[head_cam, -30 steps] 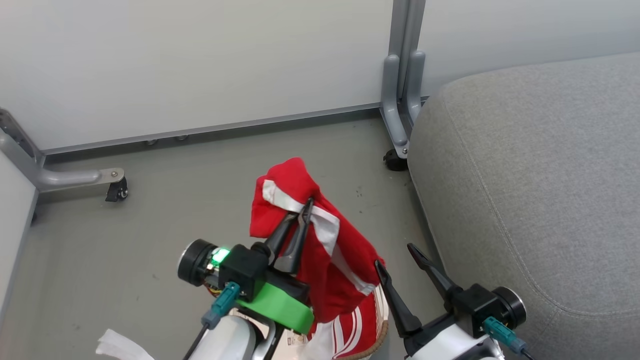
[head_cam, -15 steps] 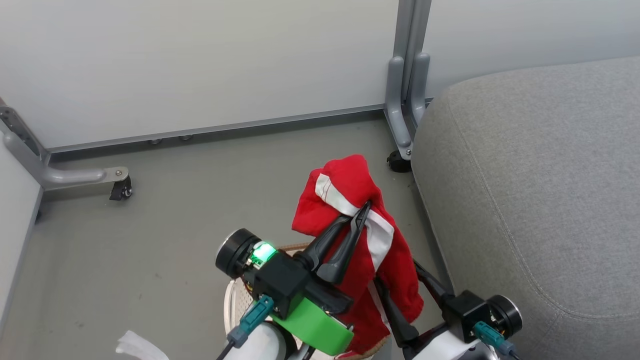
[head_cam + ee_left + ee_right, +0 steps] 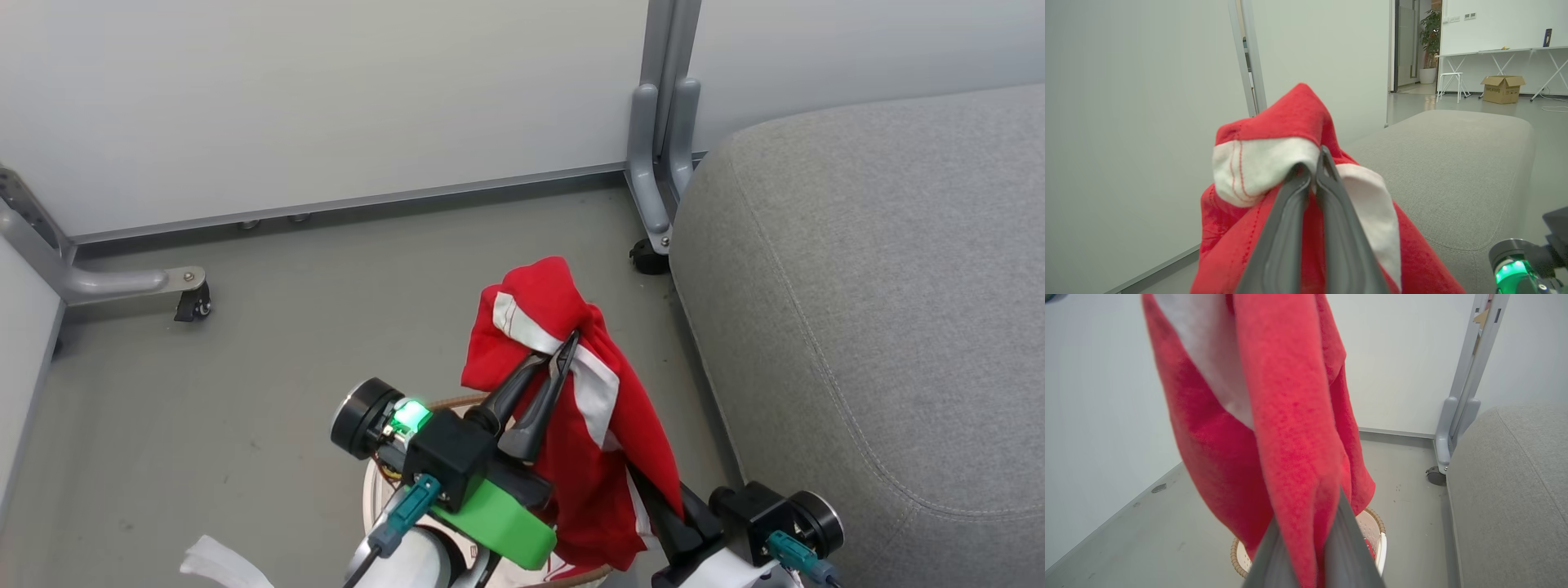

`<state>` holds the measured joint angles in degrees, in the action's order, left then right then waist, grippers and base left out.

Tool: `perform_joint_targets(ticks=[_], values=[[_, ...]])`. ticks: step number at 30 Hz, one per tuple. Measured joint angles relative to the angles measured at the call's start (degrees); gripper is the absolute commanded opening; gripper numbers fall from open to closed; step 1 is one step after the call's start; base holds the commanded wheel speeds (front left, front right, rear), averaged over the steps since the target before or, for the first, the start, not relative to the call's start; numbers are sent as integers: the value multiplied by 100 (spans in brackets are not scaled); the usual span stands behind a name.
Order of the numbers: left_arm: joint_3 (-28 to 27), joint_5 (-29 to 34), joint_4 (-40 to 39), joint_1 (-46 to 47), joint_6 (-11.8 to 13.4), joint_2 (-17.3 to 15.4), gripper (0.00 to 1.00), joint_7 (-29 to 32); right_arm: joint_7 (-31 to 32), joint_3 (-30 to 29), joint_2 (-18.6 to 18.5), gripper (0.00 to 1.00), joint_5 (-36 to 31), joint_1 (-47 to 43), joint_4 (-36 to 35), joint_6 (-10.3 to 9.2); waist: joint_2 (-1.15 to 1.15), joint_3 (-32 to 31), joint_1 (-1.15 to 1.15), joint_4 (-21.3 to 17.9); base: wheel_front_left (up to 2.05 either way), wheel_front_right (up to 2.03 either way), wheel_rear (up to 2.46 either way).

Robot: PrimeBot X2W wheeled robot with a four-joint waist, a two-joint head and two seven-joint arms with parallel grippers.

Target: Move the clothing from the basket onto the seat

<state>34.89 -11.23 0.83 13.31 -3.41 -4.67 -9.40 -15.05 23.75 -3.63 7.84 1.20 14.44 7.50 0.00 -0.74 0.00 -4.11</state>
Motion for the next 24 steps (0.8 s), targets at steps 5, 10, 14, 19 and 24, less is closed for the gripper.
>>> perform_joint_targets(ticks=[5,10,14,19,24], values=[[-26,27,137,1,123,-49,100,123,-1,32,-15,0,67,5,-24,0,0,35,0,10,0,0,0],[-133,-16,197,2,265,-44,100,229,-1,86,-35,0,130,27,-46,0,0,78,0,17,0,0,0],[-134,-34,203,12,279,-43,100,253,0,86,-51,0,166,31,-64,0,0,114,0,19,0,0,0],[-133,-77,233,16,292,-66,100,279,0,74,-53,0,185,38,-69,0,0,145,0,-1,0,0,0],[-132,-91,265,16,325,-104,100,285,-1,-3,-51,0,182,62,-105,0,0,181,0,-63,0,0,0]])
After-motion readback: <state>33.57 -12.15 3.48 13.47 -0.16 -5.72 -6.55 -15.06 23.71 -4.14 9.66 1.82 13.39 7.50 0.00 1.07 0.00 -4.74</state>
